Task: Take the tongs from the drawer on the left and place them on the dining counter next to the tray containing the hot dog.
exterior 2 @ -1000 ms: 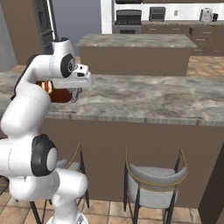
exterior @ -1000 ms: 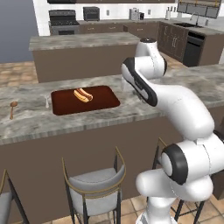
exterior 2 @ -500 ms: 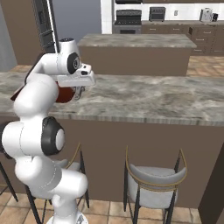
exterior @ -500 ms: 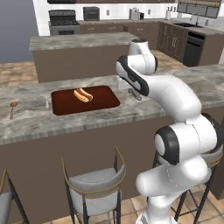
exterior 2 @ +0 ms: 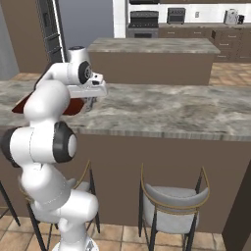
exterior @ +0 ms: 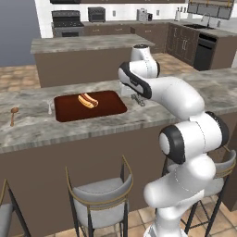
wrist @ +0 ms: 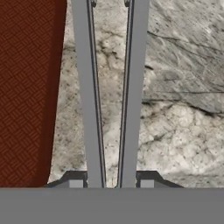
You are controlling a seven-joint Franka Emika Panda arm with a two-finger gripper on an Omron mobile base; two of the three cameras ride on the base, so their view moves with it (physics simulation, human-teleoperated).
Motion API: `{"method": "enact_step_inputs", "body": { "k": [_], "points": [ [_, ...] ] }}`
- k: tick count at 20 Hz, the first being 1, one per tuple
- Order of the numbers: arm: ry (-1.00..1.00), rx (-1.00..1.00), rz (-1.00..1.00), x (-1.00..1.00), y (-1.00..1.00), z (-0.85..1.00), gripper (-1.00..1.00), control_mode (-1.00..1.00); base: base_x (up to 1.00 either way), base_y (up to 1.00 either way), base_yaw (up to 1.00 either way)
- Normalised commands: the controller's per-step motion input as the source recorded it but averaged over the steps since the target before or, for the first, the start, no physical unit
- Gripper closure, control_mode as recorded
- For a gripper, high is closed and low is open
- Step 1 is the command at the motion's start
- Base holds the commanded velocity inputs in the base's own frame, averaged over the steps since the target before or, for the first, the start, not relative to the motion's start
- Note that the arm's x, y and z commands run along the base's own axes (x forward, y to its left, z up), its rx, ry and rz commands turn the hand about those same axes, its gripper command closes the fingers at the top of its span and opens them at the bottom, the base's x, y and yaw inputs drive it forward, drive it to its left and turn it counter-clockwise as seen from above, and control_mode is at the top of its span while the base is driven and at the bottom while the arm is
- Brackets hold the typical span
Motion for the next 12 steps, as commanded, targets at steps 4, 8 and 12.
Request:
{"method": "enact_step_inputs", "body": {
  "k": [4, 8, 12],
  "points": [
    [0.0, 0.0, 0.0, 0.29, 0.01, -0.12, 1.0, -1.0, 0.0, 0.0, 0.0],
    [0.0, 0.0, 0.0, 0.16, 0.01, -0.13, 1.0, -1.0, 0.0, 0.0, 0.0],
    [0.0, 0.0, 0.0, 0.03, 0.01, -0.08, 1.0, -1.0, 0.0, 0.0, 0.0]
  ]
}}
